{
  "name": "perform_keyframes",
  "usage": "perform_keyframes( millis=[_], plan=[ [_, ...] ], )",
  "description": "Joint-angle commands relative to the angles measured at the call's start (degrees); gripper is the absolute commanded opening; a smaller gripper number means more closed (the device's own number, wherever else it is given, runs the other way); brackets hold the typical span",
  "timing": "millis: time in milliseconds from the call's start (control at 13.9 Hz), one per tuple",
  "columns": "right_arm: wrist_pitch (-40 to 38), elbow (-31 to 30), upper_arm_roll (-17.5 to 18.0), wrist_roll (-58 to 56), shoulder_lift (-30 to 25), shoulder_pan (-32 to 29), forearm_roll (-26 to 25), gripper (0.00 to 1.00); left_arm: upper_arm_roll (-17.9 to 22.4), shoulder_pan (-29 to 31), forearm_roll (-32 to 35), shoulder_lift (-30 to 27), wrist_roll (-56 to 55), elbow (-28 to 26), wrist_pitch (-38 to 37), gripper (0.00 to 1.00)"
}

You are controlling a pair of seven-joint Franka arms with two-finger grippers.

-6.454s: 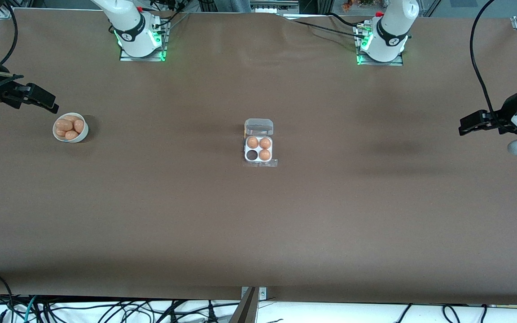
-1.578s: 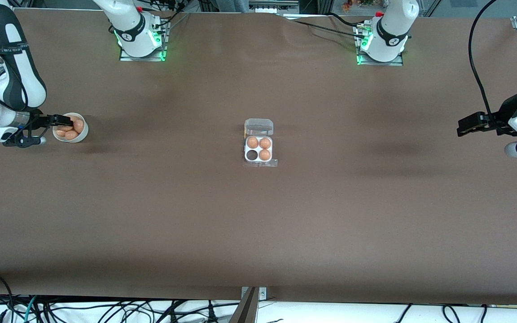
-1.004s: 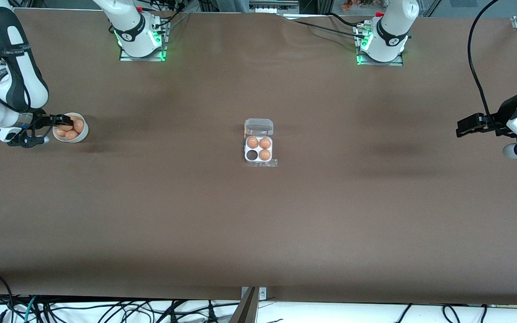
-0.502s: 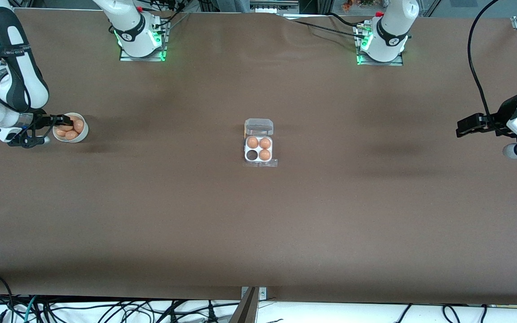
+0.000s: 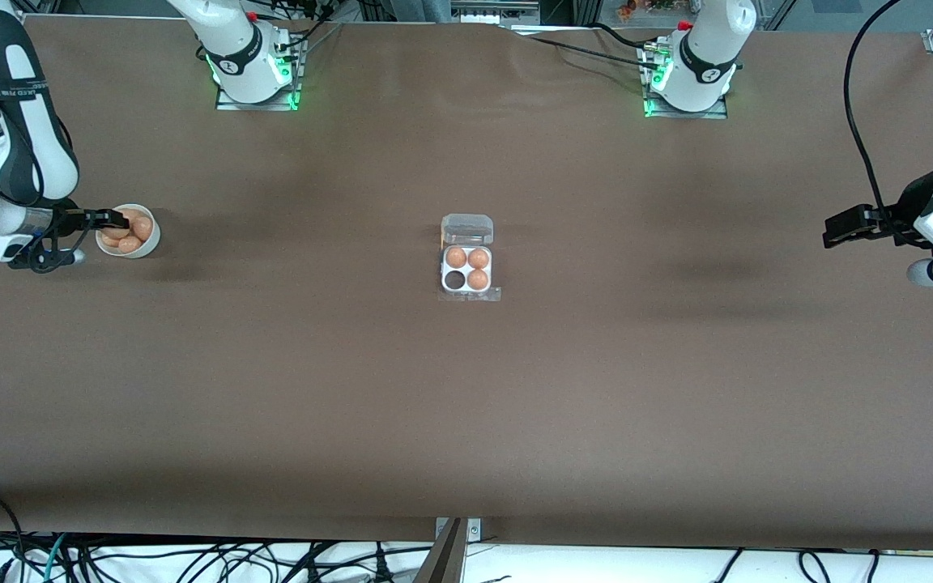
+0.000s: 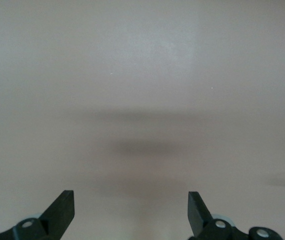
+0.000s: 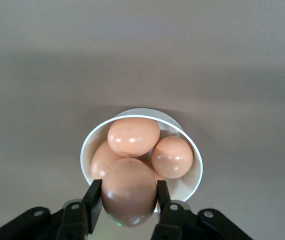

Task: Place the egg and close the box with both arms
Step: 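Grasp one brown egg from the bowl with the right gripper, then carry the egg with the right gripper over the egg box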

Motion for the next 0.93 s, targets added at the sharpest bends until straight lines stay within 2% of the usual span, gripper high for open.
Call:
perform_keyframes(
  millis=[0,287,574,717,861],
  plan=[
    [-7.02,5.44,0.13,2.13,-0.66,1.71,0.91,0.40,0.11,-0.05,0.54,0.03,1.08,0.49,-0.43,1.00],
    [-17.14,14.67,0.22,12.56,-0.58,10.21,0.91,0.40,0.11,-0.05,0.54,0.03,1.08,0.58,-0.43,1.00],
    [-17.33,17.58,0.31,25.32,-0.49,21.47,1.35,0.40,0.11,0.13,0.54,0.03,1.17,0.58,-0.43,1.00],
    [-17.15,19.25,0.66,31.55,0.74,26.30,5.37,0.40,0.03,0.13,0.54,0.03,1.17,0.58,-0.43,1.00],
    [-16.98,22.58,0.66,38.66,3.19,31.84,6.45,0.40,0.03,0.22,0.54,0.03,1.17,0.58,-0.43,1.00]
  ],
)
